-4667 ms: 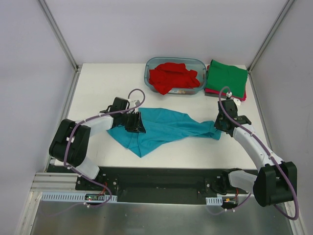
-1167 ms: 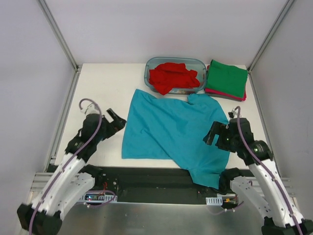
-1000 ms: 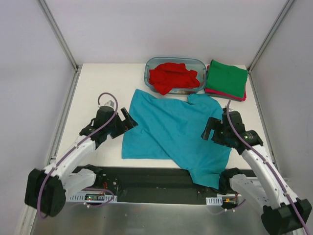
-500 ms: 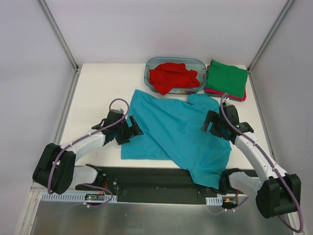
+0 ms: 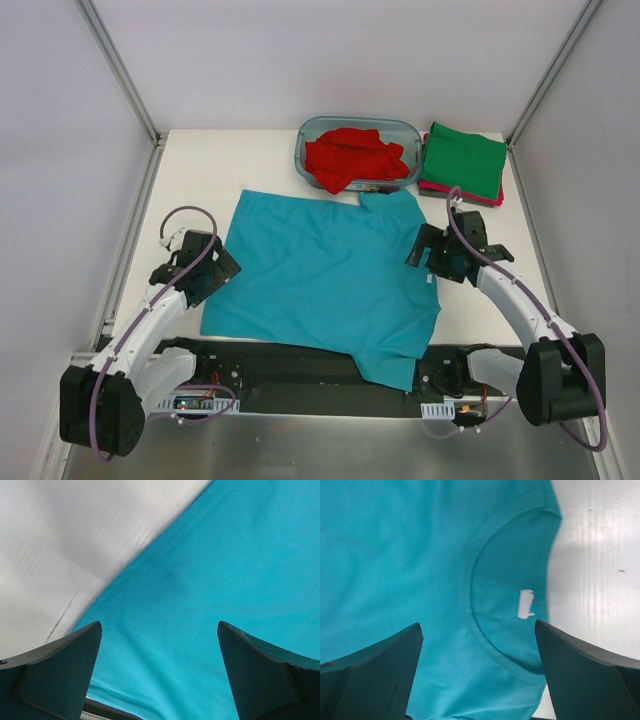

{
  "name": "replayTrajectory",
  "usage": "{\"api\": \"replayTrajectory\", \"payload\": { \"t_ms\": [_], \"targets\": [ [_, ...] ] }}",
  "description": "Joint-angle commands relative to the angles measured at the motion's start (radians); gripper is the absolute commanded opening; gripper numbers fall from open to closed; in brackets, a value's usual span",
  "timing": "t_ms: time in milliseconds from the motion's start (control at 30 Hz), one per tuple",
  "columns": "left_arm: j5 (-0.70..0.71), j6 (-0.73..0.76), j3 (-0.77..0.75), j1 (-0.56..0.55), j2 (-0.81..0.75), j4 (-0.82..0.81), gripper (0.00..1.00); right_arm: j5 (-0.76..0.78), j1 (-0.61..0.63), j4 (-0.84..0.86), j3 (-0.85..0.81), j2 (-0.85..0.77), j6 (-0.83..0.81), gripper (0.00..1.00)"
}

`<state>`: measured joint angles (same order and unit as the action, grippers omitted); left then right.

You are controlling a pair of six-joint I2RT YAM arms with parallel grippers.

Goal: Fold and stack the t-shirts
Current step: Flatten out the tshirt

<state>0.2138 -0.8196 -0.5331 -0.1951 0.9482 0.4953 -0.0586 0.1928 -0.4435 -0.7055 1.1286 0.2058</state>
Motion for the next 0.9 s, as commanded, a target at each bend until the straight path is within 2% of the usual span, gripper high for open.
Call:
{"api": "replayTrajectory", "payload": {
  "t_ms": [0, 67, 200, 300, 433, 500, 700, 867],
  "targets": [
    [0.012, 0.031, -0.108, 0.002, -0.061, 0.06, 0.99, -0.125, -0.003, 0.088, -0.058, 0.046, -0.063, 0.96],
    [-0.004, 0.046, -0.148, 0.002, -0.063, 0.026, 0.99, -0.136, -0.001, 0.115, -0.089, 0.08, -0.094, 0.96],
    [-0.258, 0.128, -0.174, 0.002, 0.041, -0.177, 0.99, -0.191, -0.001, 0.213, -0.211, 0.242, -0.177, 0.96],
    [-0.349, 0.164, -0.215, 0.002, 0.18, -0.257, 0.99, -0.17, -0.001, 0.223, -0.336, 0.386, -0.25, 0.98],
    [-0.381, 0.209, -0.278, 0.002, 0.326, -0.271, 0.99, -0.136, -0.001, 0.083, -0.454, 0.499, -0.303, 0.95],
    [-0.386, 0.23, -0.289, 0.002, 0.36, -0.277, 0.99, -0.162, 0.002, 0.051, -0.416, 0.488, -0.27, 0.93],
    [-0.369, 0.261, -0.275, 0.002, 0.422, -0.33, 0.99, -0.208, 0.023, 0.043, -0.252, 0.418, -0.174, 0.97],
    [-0.379, 0.221, -0.268, 0.009, 0.514, -0.374, 0.99, -0.146, 0.016, 0.025, -0.278, 0.542, -0.154, 0.99]
  ]
}}
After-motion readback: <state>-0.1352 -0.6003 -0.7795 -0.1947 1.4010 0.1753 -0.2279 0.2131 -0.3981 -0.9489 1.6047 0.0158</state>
